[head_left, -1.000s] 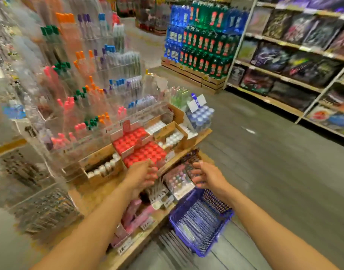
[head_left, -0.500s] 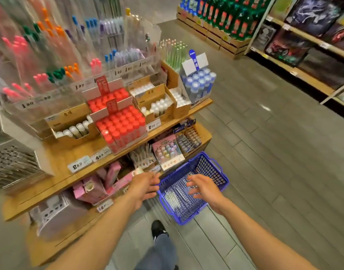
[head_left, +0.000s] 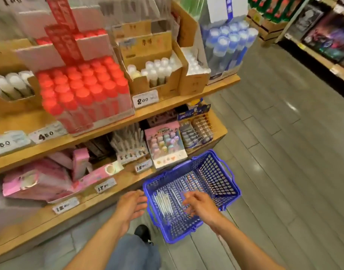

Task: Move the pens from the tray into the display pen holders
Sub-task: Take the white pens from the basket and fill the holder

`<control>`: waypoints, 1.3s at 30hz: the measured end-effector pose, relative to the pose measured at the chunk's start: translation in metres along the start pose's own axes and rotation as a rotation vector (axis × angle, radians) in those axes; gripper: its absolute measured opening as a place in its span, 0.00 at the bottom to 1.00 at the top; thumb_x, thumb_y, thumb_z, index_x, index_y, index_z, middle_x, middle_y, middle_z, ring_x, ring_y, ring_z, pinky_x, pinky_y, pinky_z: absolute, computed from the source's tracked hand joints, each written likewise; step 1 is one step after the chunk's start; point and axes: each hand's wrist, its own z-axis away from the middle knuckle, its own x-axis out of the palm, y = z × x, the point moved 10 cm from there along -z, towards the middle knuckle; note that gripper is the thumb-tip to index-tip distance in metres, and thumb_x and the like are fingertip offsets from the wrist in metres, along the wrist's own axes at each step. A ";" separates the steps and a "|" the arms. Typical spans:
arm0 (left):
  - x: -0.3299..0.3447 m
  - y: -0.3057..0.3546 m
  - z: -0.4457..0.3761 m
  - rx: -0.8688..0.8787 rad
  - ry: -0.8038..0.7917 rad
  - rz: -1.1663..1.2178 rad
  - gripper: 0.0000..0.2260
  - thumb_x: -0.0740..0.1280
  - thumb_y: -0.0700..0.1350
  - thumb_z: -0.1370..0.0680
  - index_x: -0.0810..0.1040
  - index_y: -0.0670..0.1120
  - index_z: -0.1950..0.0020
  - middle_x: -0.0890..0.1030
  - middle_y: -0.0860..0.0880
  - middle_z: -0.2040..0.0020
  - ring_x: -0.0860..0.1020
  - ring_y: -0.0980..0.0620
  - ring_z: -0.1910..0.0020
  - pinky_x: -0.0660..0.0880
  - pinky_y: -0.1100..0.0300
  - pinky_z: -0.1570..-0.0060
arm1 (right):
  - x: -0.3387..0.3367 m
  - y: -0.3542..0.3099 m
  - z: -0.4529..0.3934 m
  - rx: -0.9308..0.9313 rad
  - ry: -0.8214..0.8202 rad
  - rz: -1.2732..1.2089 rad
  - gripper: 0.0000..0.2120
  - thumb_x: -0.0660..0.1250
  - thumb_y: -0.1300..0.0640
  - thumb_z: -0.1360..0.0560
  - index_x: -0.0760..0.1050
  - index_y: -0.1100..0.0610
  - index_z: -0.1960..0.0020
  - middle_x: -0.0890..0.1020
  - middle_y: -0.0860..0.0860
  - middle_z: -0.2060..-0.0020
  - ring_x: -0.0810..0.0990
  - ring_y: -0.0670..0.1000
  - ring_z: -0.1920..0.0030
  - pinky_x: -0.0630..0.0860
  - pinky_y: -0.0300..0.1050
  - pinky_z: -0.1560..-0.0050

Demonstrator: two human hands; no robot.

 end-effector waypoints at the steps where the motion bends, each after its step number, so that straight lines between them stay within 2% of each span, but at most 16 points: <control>1: 0.005 -0.010 -0.019 0.003 0.003 0.016 0.07 0.62 0.44 0.18 0.78 0.44 0.49 0.83 0.44 0.54 0.80 0.48 0.60 0.78 0.55 0.57 | 0.000 0.014 -0.021 -0.006 0.000 0.030 0.11 0.61 0.58 0.19 0.75 0.66 0.44 0.81 0.54 0.57 0.77 0.49 0.65 0.70 0.41 0.67; 4: 0.022 -0.041 -0.076 0.033 0.002 0.044 0.07 0.62 0.44 0.17 0.78 0.44 0.49 0.83 0.44 0.54 0.79 0.47 0.58 0.77 0.55 0.57 | 0.005 0.061 -0.086 -0.005 -0.007 0.080 0.09 0.62 0.62 0.20 0.76 0.66 0.44 0.80 0.58 0.57 0.75 0.50 0.67 0.68 0.41 0.68; 7: 0.037 -0.067 -0.127 0.081 0.005 0.055 0.07 0.62 0.44 0.17 0.78 0.44 0.49 0.82 0.45 0.55 0.78 0.48 0.60 0.76 0.57 0.59 | 0.014 0.113 -0.148 0.017 -0.035 0.100 0.06 0.62 0.64 0.22 0.77 0.60 0.49 0.81 0.54 0.57 0.77 0.48 0.68 0.69 0.40 0.67; 12: 0.063 -0.093 -0.195 0.178 -0.004 0.049 0.06 0.62 0.45 0.17 0.77 0.44 0.47 0.81 0.47 0.57 0.77 0.51 0.63 0.74 0.61 0.65 | 0.016 0.179 -0.238 -0.027 -0.023 0.247 0.04 0.65 0.62 0.22 0.76 0.57 0.55 0.81 0.53 0.60 0.77 0.49 0.67 0.71 0.38 0.69; 15: 0.069 -0.112 -0.225 0.198 0.001 0.067 0.08 0.62 0.44 0.17 0.77 0.43 0.44 0.81 0.45 0.54 0.77 0.50 0.63 0.73 0.60 0.64 | 0.012 0.211 -0.280 -0.033 0.022 0.314 0.01 0.65 0.63 0.23 0.75 0.59 0.52 0.80 0.56 0.60 0.76 0.51 0.68 0.70 0.36 0.73; 16: 0.069 -0.118 -0.232 0.191 0.002 0.074 0.08 0.62 0.44 0.18 0.77 0.43 0.43 0.81 0.44 0.53 0.77 0.50 0.62 0.74 0.60 0.64 | 0.012 0.222 -0.287 -0.013 0.032 0.342 0.03 0.65 0.62 0.22 0.74 0.60 0.49 0.79 0.57 0.59 0.76 0.51 0.68 0.69 0.37 0.73; 18: 0.070 -0.132 -0.246 0.165 0.004 0.095 0.08 0.63 0.44 0.18 0.77 0.43 0.43 0.81 0.45 0.53 0.78 0.50 0.61 0.75 0.59 0.63 | 0.011 0.243 -0.302 0.036 0.036 0.423 0.04 0.66 0.60 0.22 0.72 0.57 0.49 0.78 0.57 0.57 0.76 0.52 0.67 0.71 0.39 0.69; 21: 0.070 -0.138 -0.262 0.176 0.030 0.128 0.08 0.64 0.45 0.18 0.78 0.43 0.44 0.82 0.43 0.51 0.79 0.49 0.61 0.76 0.59 0.63 | 0.010 0.255 -0.334 0.029 0.055 0.604 0.09 0.66 0.55 0.23 0.68 0.50 0.58 0.77 0.55 0.52 0.76 0.54 0.56 0.78 0.46 0.50; 23: 0.070 -0.135 -0.271 0.189 0.041 0.133 0.09 0.64 0.45 0.18 0.78 0.42 0.43 0.83 0.43 0.50 0.81 0.49 0.60 0.77 0.58 0.61 | 0.013 0.262 -0.359 0.015 0.040 0.734 0.05 0.66 0.53 0.22 0.70 0.53 0.52 0.76 0.59 0.45 0.74 0.54 0.49 0.75 0.50 0.41; 26: 0.075 -0.132 -0.282 0.182 0.046 0.128 0.07 0.63 0.46 0.18 0.78 0.44 0.45 0.83 0.46 0.53 0.82 0.49 0.60 0.78 0.58 0.58 | 0.020 0.288 -0.391 0.051 0.008 0.918 0.15 0.63 0.55 0.22 0.71 0.63 0.38 0.76 0.60 0.41 0.75 0.55 0.46 0.74 0.46 0.43; 29: 0.081 -0.128 -0.290 0.194 0.035 0.135 0.07 0.63 0.47 0.18 0.78 0.45 0.45 0.84 0.47 0.53 0.83 0.49 0.58 0.78 0.57 0.56 | 0.030 0.315 -0.415 0.081 -0.008 0.990 0.24 0.61 0.57 0.21 0.65 0.66 0.29 0.73 0.61 0.34 0.75 0.59 0.36 0.73 0.47 0.42; 32: 0.083 -0.130 -0.296 0.212 0.042 0.136 0.08 0.63 0.46 0.18 0.77 0.45 0.43 0.84 0.47 0.52 0.84 0.49 0.57 0.79 0.58 0.58 | 0.042 0.336 -0.431 0.110 -0.034 1.086 0.31 0.61 0.54 0.19 0.53 0.68 0.24 0.63 0.64 0.26 0.66 0.62 0.28 0.68 0.50 0.32; 33: 0.082 -0.130 -0.297 0.216 0.050 0.137 0.08 0.64 0.46 0.18 0.77 0.45 0.43 0.84 0.47 0.51 0.85 0.49 0.56 0.80 0.59 0.58 | 0.045 0.341 -0.437 0.104 -0.032 1.116 0.32 0.60 0.56 0.19 0.51 0.69 0.24 0.63 0.64 0.27 0.65 0.63 0.28 0.68 0.51 0.32; 35: 0.079 -0.131 -0.299 0.213 0.065 0.138 0.08 0.63 0.46 0.18 0.78 0.45 0.43 0.84 0.47 0.51 0.85 0.48 0.55 0.81 0.58 0.58 | 0.048 0.344 -0.442 0.086 -0.042 1.177 0.31 0.61 0.59 0.20 0.50 0.68 0.23 0.72 0.62 0.32 0.74 0.61 0.35 0.75 0.50 0.41; 37: 0.077 -0.132 -0.299 0.205 0.062 0.152 0.08 0.63 0.46 0.18 0.78 0.45 0.43 0.84 0.46 0.50 0.86 0.47 0.55 0.82 0.56 0.57 | 0.052 0.343 -0.444 0.077 -0.074 1.216 0.32 0.62 0.61 0.21 0.50 0.66 0.23 0.76 0.61 0.36 0.78 0.59 0.39 0.77 0.49 0.48; 39: 0.076 -0.131 -0.298 0.201 0.062 0.164 0.09 0.63 0.46 0.18 0.78 0.44 0.42 0.84 0.45 0.49 0.86 0.47 0.55 0.82 0.56 0.56 | 0.054 0.338 -0.443 0.081 -0.110 1.165 0.23 0.63 0.61 0.21 0.62 0.64 0.28 0.80 0.58 0.43 0.80 0.58 0.45 0.77 0.47 0.52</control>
